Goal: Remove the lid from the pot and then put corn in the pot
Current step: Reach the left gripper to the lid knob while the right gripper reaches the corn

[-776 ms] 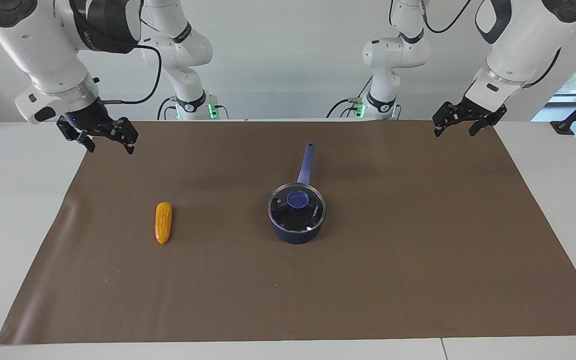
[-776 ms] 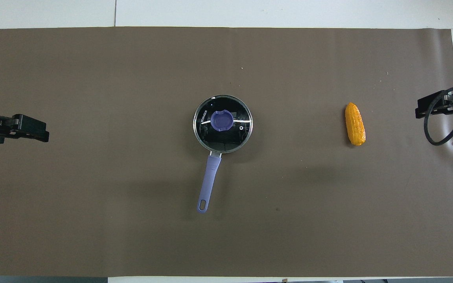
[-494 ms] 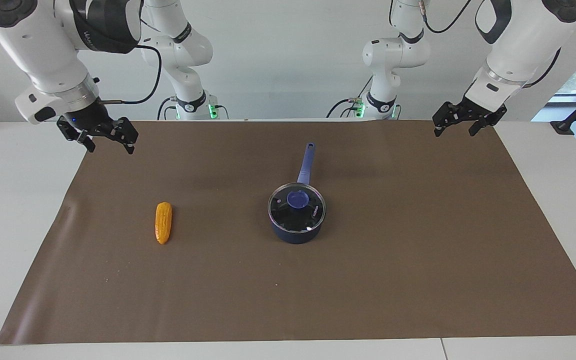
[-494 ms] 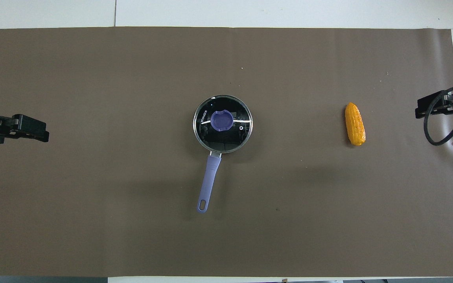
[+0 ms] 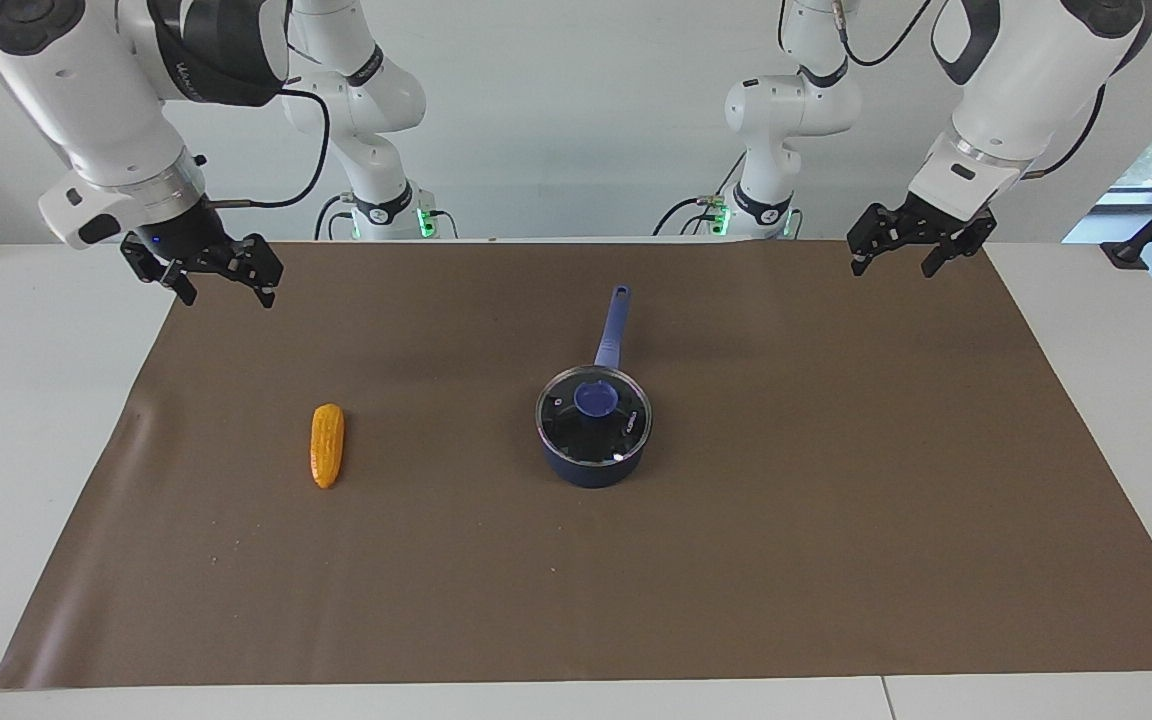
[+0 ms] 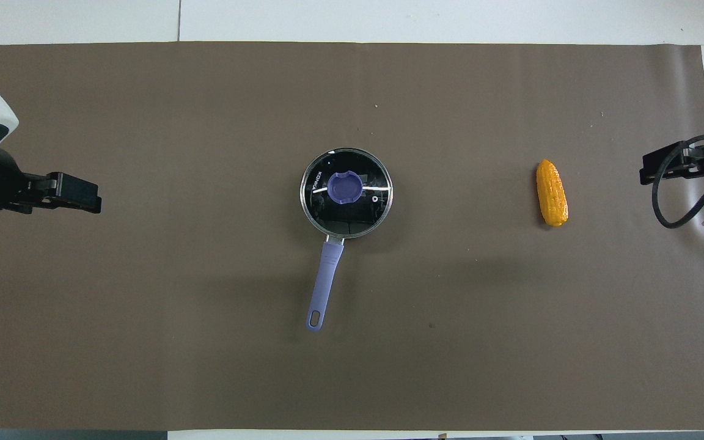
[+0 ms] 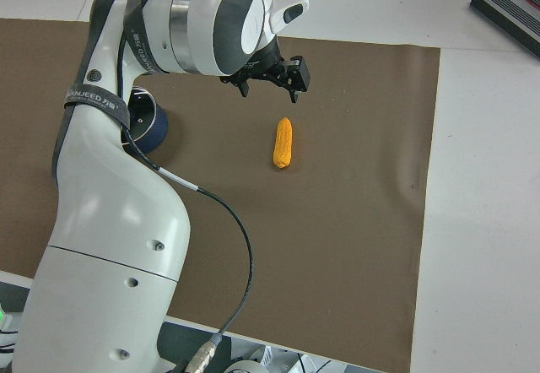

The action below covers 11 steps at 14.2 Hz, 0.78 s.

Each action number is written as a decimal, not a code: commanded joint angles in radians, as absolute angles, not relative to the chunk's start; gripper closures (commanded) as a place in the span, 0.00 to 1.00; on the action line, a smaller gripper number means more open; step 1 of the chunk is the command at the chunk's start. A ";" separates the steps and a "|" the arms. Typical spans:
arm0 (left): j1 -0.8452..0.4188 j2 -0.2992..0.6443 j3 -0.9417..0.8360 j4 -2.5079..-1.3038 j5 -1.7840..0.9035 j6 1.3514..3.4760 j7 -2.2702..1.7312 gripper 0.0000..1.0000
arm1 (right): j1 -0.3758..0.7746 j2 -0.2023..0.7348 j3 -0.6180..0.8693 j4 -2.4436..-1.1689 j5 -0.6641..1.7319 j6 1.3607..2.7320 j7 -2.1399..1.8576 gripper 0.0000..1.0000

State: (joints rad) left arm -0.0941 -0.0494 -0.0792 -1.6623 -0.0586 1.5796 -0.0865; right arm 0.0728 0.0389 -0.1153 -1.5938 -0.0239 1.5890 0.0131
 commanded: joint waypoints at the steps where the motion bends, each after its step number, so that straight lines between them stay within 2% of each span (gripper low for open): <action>1: -0.229 0.068 -0.075 -1.567 -0.086 1.605 -0.210 0.00 | 0.066 0.023 -0.115 -1.606 -0.006 1.554 -0.017 0.00; 2: -0.283 0.163 -0.075 -1.487 -0.092 1.600 -0.295 0.00 | 0.064 0.021 -0.115 -1.621 0.015 1.563 -0.053 0.00; 3: -0.332 0.263 -0.074 -1.385 -0.101 1.600 -0.383 0.00 | 0.072 0.011 -0.115 -1.650 0.035 1.628 -0.061 0.00; 5: -0.460 0.476 -0.064 -1.179 -0.101 1.615 -0.515 0.00 | 0.071 -0.043 -0.114 -1.841 0.049 1.844 -0.071 0.00; 6: -0.500 0.532 -0.060 -1.152 -0.101 1.667 -0.531 0.00 | 0.074 -0.038 -0.112 -1.903 0.049 1.921 -0.072 0.00; 9: -0.570 0.598 -0.063 -1.152 -0.075 1.761 -0.531 0.00 | 0.118 0.030 -0.112 -2.034 0.049 2.122 -0.064 0.00; 11: -0.583 0.601 -0.069 -1.163 -0.014 1.755 -0.516 0.00 | 0.121 0.079 -0.112 -2.074 0.049 2.210 -0.067 0.00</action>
